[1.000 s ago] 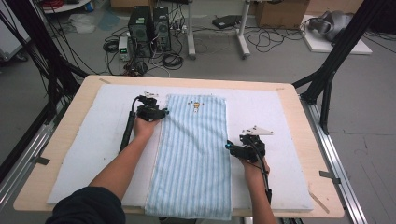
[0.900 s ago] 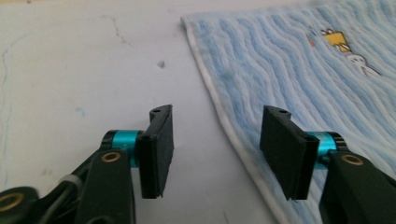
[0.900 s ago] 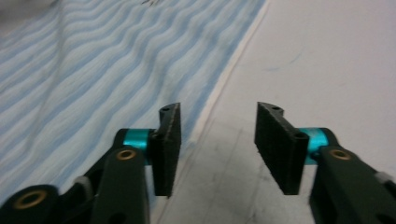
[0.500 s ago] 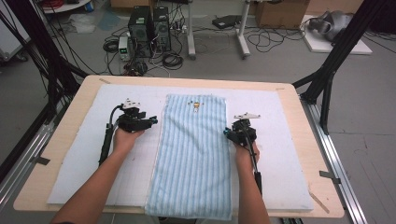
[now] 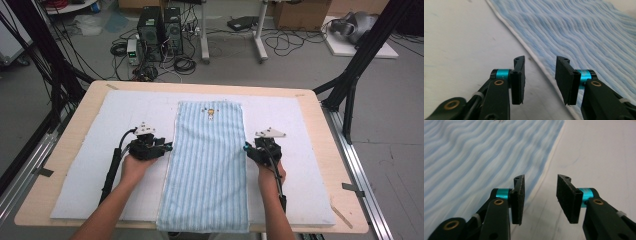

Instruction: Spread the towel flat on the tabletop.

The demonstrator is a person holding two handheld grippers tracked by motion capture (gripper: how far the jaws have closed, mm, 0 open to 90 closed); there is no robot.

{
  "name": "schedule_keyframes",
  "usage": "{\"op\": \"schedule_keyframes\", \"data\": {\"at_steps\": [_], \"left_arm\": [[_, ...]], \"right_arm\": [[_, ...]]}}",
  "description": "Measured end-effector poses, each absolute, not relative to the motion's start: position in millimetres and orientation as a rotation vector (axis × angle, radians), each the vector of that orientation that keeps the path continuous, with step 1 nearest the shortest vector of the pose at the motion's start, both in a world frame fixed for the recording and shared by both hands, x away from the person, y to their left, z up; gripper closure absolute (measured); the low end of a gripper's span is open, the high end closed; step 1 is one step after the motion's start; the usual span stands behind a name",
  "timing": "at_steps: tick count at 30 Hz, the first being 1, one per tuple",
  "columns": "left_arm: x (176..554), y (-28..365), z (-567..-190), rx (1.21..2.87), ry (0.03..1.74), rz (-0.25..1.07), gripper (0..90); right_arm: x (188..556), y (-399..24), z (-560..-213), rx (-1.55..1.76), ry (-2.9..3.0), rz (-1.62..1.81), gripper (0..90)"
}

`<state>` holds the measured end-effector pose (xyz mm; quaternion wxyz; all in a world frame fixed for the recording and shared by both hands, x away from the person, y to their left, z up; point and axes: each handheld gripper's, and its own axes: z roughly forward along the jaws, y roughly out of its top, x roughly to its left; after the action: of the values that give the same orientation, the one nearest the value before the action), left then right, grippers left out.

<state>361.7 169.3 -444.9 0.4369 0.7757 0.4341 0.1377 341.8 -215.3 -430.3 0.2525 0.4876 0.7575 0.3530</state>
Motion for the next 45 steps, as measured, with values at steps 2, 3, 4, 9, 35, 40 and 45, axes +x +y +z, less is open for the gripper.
{"op": "schedule_keyframes", "data": {"at_steps": [2,3,4,9,35,40,45], "left_arm": [[358.6,163.6,-448.9,1.936,1.083,0.337,64.4],[357.9,161.4,-450.4,1.944,1.083,0.325,64.5],[357.0,159.1,-450.9,1.950,1.083,0.333,64.6],[352.4,153.1,-449.8,1.992,1.076,0.401,87.5],[321.1,194.8,-436.2,1.733,1.044,0.363,27.3],[315.3,207.7,-428.8,1.654,0.923,0.398,21.4],[309.4,213.1,-422.1,1.635,0.891,0.423,20.8]], "right_arm": [[325.1,-214.9,-430.6,1.300,2.082,0.951,53.2],[317.1,-214.2,-430.6,1.291,2.091,0.950,53.2],[310.0,-213.5,-430.6,1.282,2.095,0.944,53.2],[278.4,-205.8,-430.3,1.273,2.181,0.941,56.5],[232.9,-232.4,-427.4,1.259,2.063,1.142,29.2],[238.8,-248.5,-419.1,1.176,1.991,1.201,15.9],[251.6,-265.1,-411.3,1.190,1.982,1.232,11.2]]}}
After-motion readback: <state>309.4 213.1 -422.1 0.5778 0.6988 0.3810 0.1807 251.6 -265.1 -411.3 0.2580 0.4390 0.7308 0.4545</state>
